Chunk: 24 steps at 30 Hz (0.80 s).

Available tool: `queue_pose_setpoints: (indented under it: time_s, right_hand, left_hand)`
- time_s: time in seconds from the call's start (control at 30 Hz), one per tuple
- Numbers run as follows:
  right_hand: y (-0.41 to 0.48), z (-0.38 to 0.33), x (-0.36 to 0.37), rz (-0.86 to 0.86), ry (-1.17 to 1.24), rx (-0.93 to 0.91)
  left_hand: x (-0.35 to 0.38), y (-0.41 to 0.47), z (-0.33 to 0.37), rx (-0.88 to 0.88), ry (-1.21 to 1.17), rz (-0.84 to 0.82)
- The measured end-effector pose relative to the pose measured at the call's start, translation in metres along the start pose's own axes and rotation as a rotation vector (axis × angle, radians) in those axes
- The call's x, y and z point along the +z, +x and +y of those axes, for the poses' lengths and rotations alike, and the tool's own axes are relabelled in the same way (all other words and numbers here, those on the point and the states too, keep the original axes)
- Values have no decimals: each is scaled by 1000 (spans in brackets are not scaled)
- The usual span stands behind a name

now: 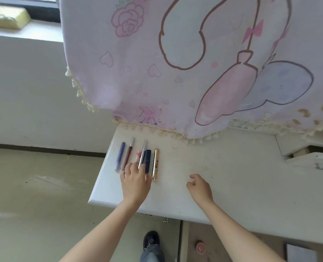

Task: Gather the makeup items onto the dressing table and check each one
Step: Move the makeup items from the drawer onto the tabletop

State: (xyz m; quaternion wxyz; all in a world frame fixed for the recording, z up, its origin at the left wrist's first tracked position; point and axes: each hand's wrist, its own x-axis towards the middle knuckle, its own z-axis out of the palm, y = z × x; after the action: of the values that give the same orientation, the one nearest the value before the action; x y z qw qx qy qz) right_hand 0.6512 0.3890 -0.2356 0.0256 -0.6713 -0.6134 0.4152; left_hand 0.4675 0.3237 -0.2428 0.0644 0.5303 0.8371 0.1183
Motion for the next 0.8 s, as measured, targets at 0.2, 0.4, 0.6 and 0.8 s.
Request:
queue_pose_setpoints:
  time_s: [0.2,0.4,0.6,0.8]
  right_hand:
    - [-19,35,-13,48,28,31]
    - [-39,89,-34,93,31,44]
    - [-65,165,-65,152,69,55]
    - [-90,247,-82,117,59,102]
  left_hand:
    - [10,-21,24,126,26,-39]
    - [25,-59,71,251,28,-74]
    - [45,-119,119,311,21,-62]
    - [73,-194,170,296,14,-202]
